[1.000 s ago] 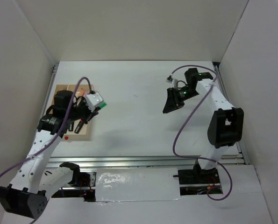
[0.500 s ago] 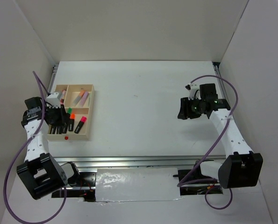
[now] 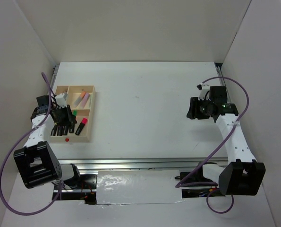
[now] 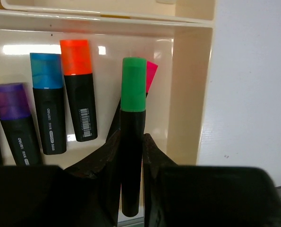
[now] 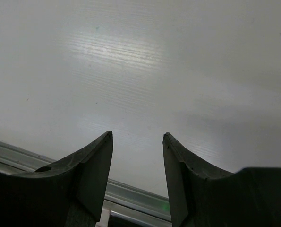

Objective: Sort the stationery into containers
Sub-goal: Place the stationery into the container

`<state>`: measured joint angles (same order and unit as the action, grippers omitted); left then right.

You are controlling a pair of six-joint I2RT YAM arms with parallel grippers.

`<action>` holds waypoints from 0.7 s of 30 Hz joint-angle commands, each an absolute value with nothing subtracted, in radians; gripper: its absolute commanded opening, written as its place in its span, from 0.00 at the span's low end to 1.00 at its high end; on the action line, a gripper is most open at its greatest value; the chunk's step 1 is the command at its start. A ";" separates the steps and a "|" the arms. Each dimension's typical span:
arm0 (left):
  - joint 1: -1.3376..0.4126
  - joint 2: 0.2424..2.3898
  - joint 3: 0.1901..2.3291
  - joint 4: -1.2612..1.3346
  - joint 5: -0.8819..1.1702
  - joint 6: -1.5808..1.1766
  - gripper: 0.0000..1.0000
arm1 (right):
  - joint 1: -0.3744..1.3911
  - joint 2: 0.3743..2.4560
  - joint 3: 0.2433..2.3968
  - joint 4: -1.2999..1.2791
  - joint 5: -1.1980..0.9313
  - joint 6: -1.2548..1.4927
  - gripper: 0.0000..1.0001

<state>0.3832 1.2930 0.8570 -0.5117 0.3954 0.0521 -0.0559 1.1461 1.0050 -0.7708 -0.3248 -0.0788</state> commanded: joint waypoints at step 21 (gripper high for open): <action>-0.061 1.019 1.161 -0.577 0.440 0.201 0.99 | -0.072 0.888 0.986 -0.672 -0.251 -0.109 1.00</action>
<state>0.0280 1.0485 1.1145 -0.5453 0.4171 0.1059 -0.0818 0.9348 0.9699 -0.7357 -0.3229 -0.0814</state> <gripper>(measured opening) 0.993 0.982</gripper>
